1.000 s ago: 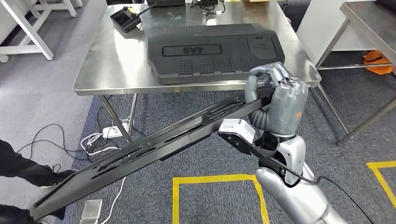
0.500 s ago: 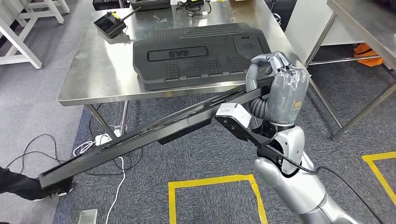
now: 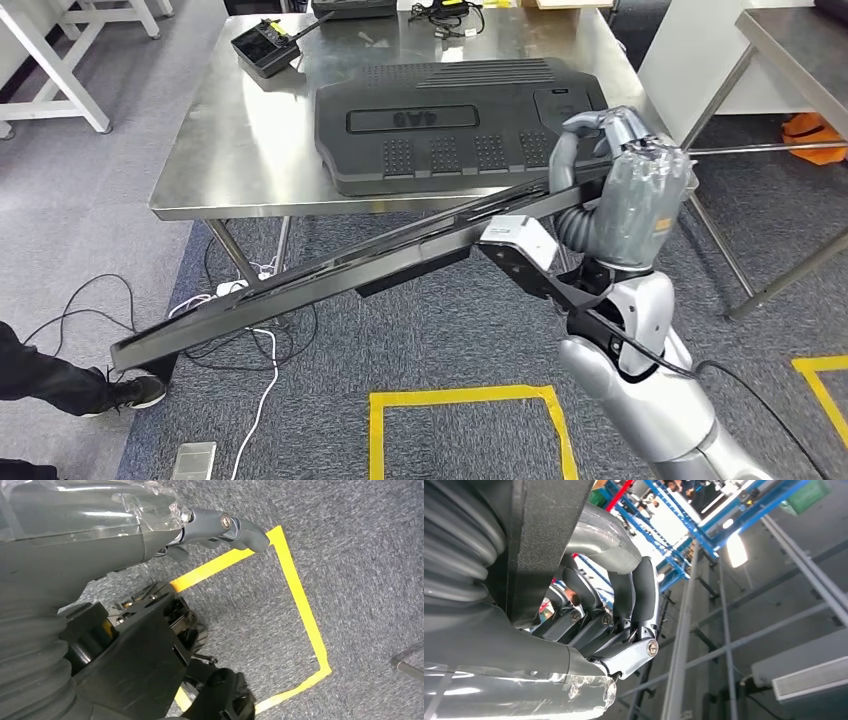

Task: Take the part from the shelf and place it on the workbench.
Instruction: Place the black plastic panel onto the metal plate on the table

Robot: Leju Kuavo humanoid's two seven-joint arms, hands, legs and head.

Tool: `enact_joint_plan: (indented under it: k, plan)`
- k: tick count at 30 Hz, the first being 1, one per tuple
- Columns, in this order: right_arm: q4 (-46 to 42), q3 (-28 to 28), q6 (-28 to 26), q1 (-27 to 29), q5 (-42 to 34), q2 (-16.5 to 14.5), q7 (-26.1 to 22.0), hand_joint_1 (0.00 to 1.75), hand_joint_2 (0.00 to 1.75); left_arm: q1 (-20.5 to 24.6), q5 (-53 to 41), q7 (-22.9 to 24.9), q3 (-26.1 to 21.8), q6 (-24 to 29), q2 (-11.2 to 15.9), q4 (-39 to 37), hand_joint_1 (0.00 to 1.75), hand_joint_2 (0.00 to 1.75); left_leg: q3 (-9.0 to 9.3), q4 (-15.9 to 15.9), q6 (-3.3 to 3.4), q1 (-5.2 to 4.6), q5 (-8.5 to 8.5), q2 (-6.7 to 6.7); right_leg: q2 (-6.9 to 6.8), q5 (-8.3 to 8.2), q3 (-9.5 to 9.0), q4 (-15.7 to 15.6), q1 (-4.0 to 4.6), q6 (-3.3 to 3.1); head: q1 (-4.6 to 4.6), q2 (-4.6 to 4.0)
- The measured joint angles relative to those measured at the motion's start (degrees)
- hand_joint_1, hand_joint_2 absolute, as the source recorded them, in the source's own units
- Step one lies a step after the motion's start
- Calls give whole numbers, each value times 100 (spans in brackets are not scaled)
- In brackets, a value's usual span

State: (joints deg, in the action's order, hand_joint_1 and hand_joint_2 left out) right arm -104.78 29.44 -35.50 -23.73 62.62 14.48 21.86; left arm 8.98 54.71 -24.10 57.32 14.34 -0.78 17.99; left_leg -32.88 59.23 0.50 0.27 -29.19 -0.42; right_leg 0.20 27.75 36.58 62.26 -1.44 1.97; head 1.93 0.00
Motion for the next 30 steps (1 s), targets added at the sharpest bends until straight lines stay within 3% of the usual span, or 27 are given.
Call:
enact_joint_plan:
  k: [4, 6, 9, 10, 11, 13, 15, 18, 21, 22, 24, 25, 26, 27, 29, 30]
  plan:
    - [2, -42, -4, -6, 9, 22, 30, 175, 175, 7, -6, 8, 2, -1, 3, 0, 0, 175, -9, 57, -103, -13, -69, 2, 26, 57, -52, -132, 14, -139, -27, 0]
    - [2, -65, -2, -18, 20, 34, 57, 175, 175, 20, -12, 11, 2, -8, 5, 0, 0, 175, -94, 302, -160, -5, -213, 9, 16, 72, -107, -167, -7, -200, -72, 0]
    - [4, -103, 4, -29, 24, 55, 121, 175, 175, 24, -19, 13, 3, -45, 6, 0, 0, 175, -630, 1297, -225, 24, -574, 15, -3, 122, -176, -177, -7, -266, -169, -1]
    - [5, -120, 8, -29, 24, 64, 141, 175, 175, 19, -21, 13, 4, -58, 7, 0, 0, 175, -782, 1522, -229, 30, -590, 15, -2, 141, -199, -176, -4, -273, -185, -1]
    - [7, -134, 12, -29, 24, 76, 160, 175, 175, 14, -24, 13, 4, -64, 8, 0, 0, 175, -846, 1557, -223, 32, -500, 15, 2, 162, -228, -176, -2, -272, -197, 0]
    - [9, -168, 17, -32, 23, 98, 192, 175, 175, 14, -31, 13, 5, -75, 10, 0, 0, 175, -671, 1016, -173, 24, -54, 14, 11, 215, -315, -178, -1, -254, -217, 0]
    - [10, -208, 19, -45, 20, 120, 215, 175, 175, 25, -37, 13, 5, -83, 14, 0, 0, 175, -406, 358, -97, -15, 259, 10, 18, 266, -384, -191, 1, -219, -231, 0]
    - [13, -250, 23, -65, 18, 156, 262, 175, 175, 32, -49, 14, 5, -89, 22, 0, 0, 175, -301, 61, -26, -73, 254, 12, 23, 276, -402, -245, -10, -134, -246, 0]
    - [13, -316, 18, -84, 6, 211, 315, 175, 175, 45, -60, 15, 5, -94, 33, 0, 0, 175, -183, -118, 42, -22, 280, 18, 10, 398, -382, -110, -8, -59, -225, 0]
    - [13, -345, 12, -95, -15, 236, 334, 175, 175, 51, -63, 15, 6, -98, 34, 0, 0, 175, -135, -166, 67, -5, 286, 21, 7, 521, -272, 134, -6, -50, -198, 0]
    - [13, -389, -1, -99, -76, 278, 368, 175, 175, 59, -68, 17, 10, -104, 36, 0, 0, 175, -91, -181, 105, -12, 263, 24, 6, 786, 119, 834, 1, -34, -136, 0]
    - [13, -406, -6, -88, -104, 294, 379, 175, 175, 58, -69, 20, 13, -105, 36, 0, 0, 175, -78, -175, 115, -14, 245, 24, 6, 833, 294, 1097, 1, -23, -113, 0]
    - [13, -422, -10, -77, -124, 310, 385, 175, 175, 58, -70, 23, 15, -106, 36, 0, 0, 175, -63, -166, 118, -14, 222, 24, 5, 775, 388, 1183, -2, -14, -90, 0]
    - [13, -438, -13, -71, -138, 325, 388, 175, 175, 58, -71, 26, 16, -107, 36, 0, 0, 175, -43, -152, 111, -10, 194, 21, 3, 610, 377, 1054, -6, -8, -66, 0]
    - [12, -469, -19, -67, -151, 346, 388, 175, 175, 58, -75, 30, 16, -110, 36, -1, 0, 175, -1, -103, 69, 0, 118, 14, -4, 180, 122, 378, -13, -1, -9, 0]
    - [9, -480, -21, -68, -156, 352, 388, 175, 175, 61, -80, 31, 16, -111, 37, -1, 0, 175, 5, -60, 37, -5, 76, 10, -1, 46, -2, 72, -6, -15, 21, 0]
